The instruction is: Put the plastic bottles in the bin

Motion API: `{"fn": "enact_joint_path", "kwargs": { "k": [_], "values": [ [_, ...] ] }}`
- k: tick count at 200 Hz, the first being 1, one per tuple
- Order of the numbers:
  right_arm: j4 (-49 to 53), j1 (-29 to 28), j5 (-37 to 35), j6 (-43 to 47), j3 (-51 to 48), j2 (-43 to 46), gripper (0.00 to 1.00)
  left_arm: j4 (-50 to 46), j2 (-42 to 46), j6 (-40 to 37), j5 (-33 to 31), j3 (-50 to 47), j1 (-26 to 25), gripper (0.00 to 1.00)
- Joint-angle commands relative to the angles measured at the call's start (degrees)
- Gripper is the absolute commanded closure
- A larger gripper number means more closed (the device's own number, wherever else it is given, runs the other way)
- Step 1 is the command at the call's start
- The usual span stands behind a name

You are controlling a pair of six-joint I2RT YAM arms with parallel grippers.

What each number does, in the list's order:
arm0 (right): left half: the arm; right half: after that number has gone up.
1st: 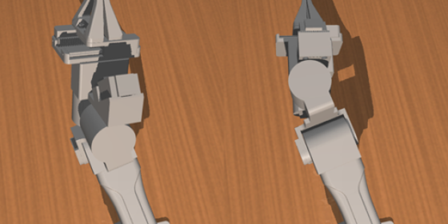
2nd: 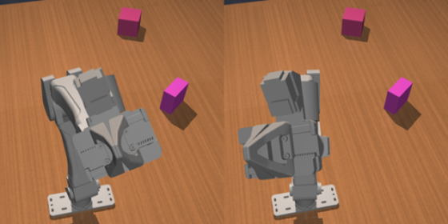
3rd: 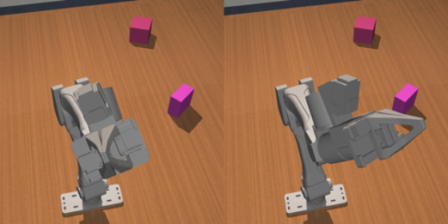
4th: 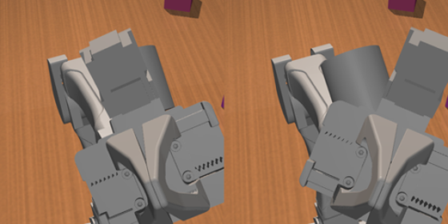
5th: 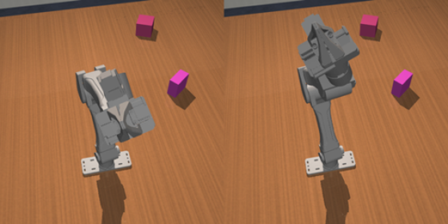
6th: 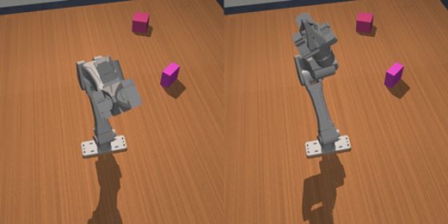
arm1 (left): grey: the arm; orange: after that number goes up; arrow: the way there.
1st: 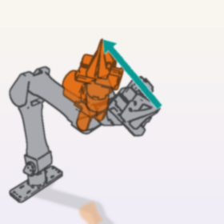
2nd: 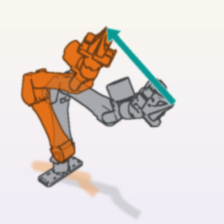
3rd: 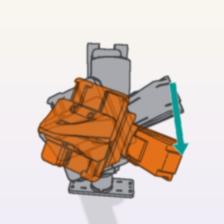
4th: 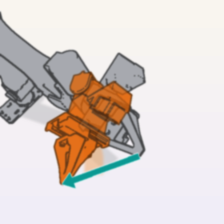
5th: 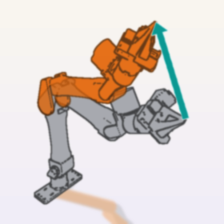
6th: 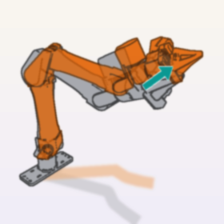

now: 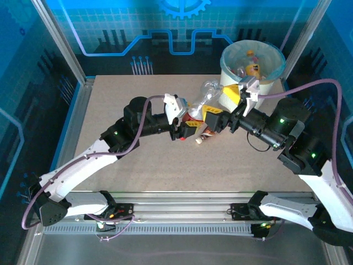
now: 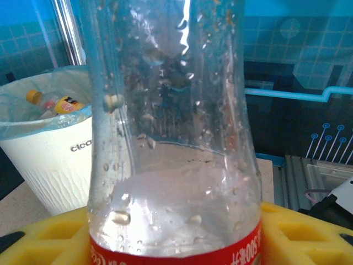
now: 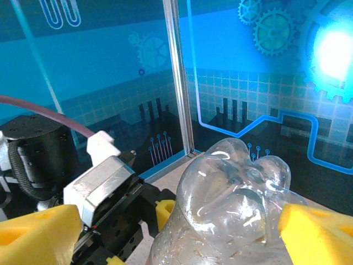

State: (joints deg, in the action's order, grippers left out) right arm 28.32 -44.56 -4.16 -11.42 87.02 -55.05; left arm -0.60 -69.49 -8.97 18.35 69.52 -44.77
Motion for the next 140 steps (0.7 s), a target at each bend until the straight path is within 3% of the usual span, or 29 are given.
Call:
{"fn": "enact_joint_path", "kwargs": {
  "k": [1,40,108,140],
  "values": [
    [-0.4,0.5,-7.3,-2.3,-0.5,0.1,0.05,7.3,3.9,-2.7,4.3,-0.9,-2.4,0.44],
    [-2.5,0.6,-10.8,-5.0,-2.6,3.2,0.05,7.0,4.8,-3.3,2.4,-1.8,-2.5,0.45],
    [-1.2,0.5,-0.7,-7.6,-1.2,-1.4,0.05,7.4,4.3,-3.1,4.7,-1.4,-4.1,0.45],
    [-3.5,0.5,1.4,-7.5,-1.5,-2.6,0.17,4.6,4.6,-4.4,4.6,-0.1,-4.8,0.45]
  ]
}}
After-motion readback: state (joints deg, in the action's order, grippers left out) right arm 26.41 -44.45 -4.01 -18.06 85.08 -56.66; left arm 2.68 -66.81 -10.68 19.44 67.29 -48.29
